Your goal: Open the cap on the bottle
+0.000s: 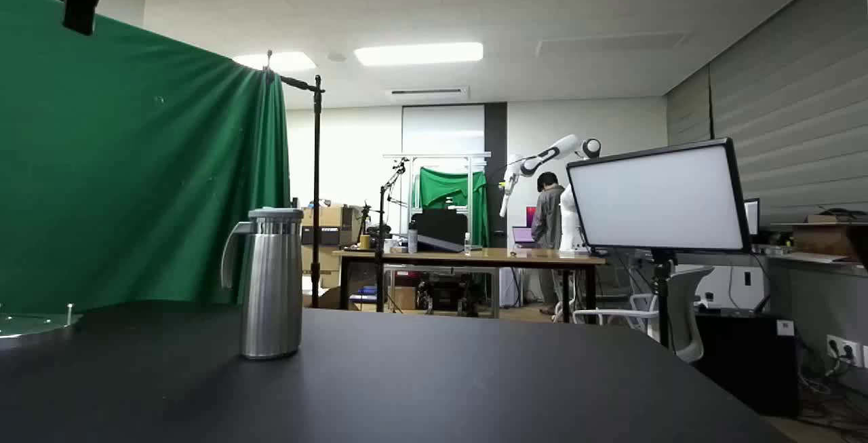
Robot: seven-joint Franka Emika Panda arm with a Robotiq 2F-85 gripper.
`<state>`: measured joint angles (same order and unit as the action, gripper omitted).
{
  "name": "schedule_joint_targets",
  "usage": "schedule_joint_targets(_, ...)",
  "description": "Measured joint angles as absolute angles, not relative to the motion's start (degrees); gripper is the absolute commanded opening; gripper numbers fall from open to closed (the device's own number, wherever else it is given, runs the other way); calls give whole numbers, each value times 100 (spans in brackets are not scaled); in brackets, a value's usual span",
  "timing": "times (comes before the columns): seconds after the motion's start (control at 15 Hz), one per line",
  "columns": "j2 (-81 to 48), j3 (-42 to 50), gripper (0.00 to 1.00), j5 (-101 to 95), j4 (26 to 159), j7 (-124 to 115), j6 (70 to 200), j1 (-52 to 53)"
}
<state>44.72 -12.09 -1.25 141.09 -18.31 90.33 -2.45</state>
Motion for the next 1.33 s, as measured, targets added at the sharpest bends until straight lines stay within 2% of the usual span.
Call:
schedule_joint_targets(0.8, 4466, -1207, 100, -125, 14109, -1833, 9063, -238)
schedule_joint_targets(1.33, 3542, -1003, 100, -260, 13877, -1823, 10278, -336)
